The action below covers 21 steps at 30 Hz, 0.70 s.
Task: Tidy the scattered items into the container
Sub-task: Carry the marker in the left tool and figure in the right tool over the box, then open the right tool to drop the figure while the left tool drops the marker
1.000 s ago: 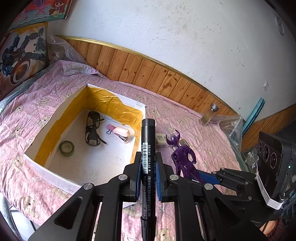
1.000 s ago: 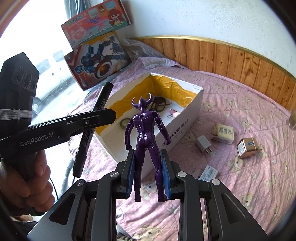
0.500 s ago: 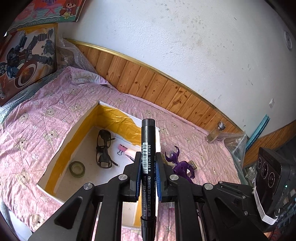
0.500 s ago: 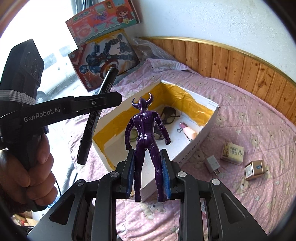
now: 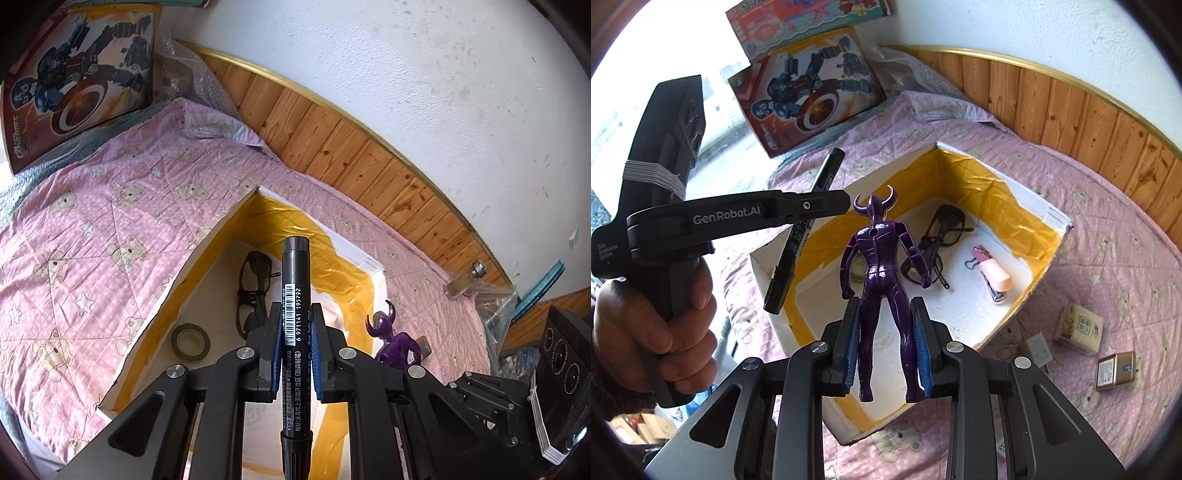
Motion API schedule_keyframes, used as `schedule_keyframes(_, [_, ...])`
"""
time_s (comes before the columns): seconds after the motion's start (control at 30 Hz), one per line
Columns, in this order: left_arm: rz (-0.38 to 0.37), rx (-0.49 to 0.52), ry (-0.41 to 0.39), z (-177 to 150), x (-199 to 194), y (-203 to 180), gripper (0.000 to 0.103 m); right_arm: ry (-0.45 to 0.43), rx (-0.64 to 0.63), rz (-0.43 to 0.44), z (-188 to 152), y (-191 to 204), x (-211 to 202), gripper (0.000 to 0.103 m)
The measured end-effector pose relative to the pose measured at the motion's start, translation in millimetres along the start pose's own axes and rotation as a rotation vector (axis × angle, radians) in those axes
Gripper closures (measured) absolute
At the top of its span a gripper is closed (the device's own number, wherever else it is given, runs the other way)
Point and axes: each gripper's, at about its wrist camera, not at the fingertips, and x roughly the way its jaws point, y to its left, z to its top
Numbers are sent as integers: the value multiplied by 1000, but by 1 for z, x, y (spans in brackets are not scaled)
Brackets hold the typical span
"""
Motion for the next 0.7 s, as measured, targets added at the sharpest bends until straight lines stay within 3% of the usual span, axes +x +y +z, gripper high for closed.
schedule_keyframes(0.4, [121,-55,158,-22,39,29,89,150,-55,33,2,10,49,75])
schedule_keyframes(0.7, [97,-129,242,-29,59,41,88,212,-59,13,2,5,66,74])
